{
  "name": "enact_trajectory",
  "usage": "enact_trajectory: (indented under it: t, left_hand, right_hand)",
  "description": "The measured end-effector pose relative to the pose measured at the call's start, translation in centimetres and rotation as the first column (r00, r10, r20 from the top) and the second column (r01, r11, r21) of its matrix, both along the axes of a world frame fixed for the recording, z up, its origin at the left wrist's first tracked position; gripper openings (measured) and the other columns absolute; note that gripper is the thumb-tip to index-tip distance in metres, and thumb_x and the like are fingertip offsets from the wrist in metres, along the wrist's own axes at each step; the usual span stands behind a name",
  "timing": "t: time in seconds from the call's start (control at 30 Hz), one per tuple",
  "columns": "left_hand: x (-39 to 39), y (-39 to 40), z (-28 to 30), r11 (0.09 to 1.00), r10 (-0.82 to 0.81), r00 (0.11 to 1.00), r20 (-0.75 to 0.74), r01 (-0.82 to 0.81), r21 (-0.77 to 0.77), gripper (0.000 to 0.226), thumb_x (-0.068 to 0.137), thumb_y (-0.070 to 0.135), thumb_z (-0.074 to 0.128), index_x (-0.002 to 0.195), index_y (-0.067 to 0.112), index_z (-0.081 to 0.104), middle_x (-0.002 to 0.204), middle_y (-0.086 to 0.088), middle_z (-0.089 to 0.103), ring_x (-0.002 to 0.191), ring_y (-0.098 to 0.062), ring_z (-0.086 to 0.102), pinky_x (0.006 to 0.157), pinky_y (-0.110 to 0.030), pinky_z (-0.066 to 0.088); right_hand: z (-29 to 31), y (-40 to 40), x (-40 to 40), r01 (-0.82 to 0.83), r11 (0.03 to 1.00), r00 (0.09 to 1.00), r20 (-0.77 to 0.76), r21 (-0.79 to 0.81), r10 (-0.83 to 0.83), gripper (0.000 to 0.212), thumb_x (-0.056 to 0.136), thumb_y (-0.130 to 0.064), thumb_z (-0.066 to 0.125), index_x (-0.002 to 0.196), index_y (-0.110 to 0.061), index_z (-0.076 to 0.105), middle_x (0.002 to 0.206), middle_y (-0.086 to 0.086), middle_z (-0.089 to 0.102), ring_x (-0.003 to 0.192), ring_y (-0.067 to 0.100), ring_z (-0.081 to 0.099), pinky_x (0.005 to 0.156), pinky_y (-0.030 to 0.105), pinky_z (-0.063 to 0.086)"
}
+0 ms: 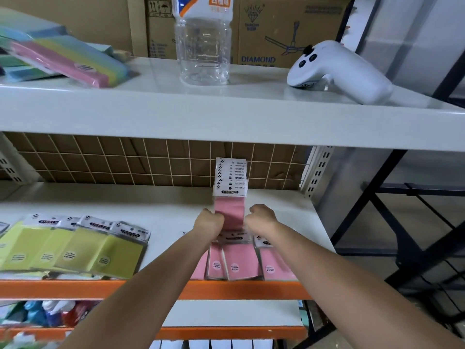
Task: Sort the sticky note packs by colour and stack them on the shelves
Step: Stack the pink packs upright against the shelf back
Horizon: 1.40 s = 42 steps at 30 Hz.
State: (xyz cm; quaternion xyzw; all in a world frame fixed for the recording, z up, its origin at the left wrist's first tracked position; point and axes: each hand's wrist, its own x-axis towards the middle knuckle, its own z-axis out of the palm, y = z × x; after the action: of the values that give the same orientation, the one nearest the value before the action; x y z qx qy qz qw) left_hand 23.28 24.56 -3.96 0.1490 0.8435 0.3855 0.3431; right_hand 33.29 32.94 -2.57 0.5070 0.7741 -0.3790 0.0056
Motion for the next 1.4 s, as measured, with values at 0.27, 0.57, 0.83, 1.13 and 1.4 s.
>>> enact_trajectory:
  t: [0.27,0.57,0.83,1.13,1.4]
  left_hand:
    - [1.9,-2.1,1.9,0.98,-0.156,0.957,-0.247,0.119,-0.157,0.014,0.089,0.019,0.052,0.092,0.006,0.058,0.094,-0.014,0.064,0.085,-0.029,0.061,0.069,-0.027,0.045]
    - [5.4,-4.0,2.6,0.954,-0.255,0.956,-0.147,0.224,-0.199,0.016,0.088,0.005,0.043,0.072,0.005,0.046,0.061,-0.009,0.047,0.048,-0.018,0.046,0.036,-0.022,0.036]
    - [4.8,-4.8,2.8,0.965,-0.227,0.962,-0.151,0.2,-0.171,0.019,0.092,0.004,0.042,0.096,0.0,0.06,0.101,-0.022,0.065,0.1,-0.035,0.063,0.077,-0.028,0.052]
    - [3.0,-3.0,3.8,0.991,-0.135,0.932,-0.336,0.121,-0.064,0.033,0.09,0.01,0.042,0.122,0.001,0.041,0.123,-0.021,0.056,0.116,-0.037,0.053,0.093,-0.037,0.045]
    - [1.3,-2.2,2.9,0.977,-0.195,0.924,-0.329,0.212,0.018,0.043,0.086,0.005,0.041,0.128,0.009,0.039,0.115,-0.016,0.058,0.104,-0.034,0.056,0.078,-0.031,0.045]
  right_hand:
    - [0.8,-1.1,1.7,-0.067,0.997,0.975,0.21,-0.043,0.075,0.014,0.089,-0.012,0.055,0.076,-0.007,0.052,0.104,0.015,0.069,0.076,0.028,0.065,0.063,0.03,0.052]
    - [-0.2,-3.1,3.0,-0.108,0.992,0.949,0.29,-0.062,0.122,0.016,0.093,-0.016,0.048,0.082,-0.007,0.054,0.119,0.017,0.066,0.09,0.029,0.064,0.058,0.03,0.045]
    - [-0.5,-4.0,2.9,-0.016,1.0,0.984,0.176,-0.023,0.02,0.016,0.09,-0.017,0.054,0.104,-0.01,0.058,0.122,0.016,0.064,0.106,0.028,0.064,0.07,0.024,0.04]
    - [1.8,-3.2,1.1,0.115,0.991,0.985,-0.138,0.064,-0.105,0.036,0.089,-0.009,0.048,0.122,-0.011,0.061,0.124,0.012,0.062,0.11,0.029,0.06,0.081,0.024,0.046]
    - [1.1,-2.5,0.2,0.108,0.993,0.952,-0.292,0.039,-0.092,0.053,0.09,-0.004,0.038,0.139,-0.021,0.047,0.124,0.01,0.061,0.099,0.026,0.061,0.073,0.021,0.046]
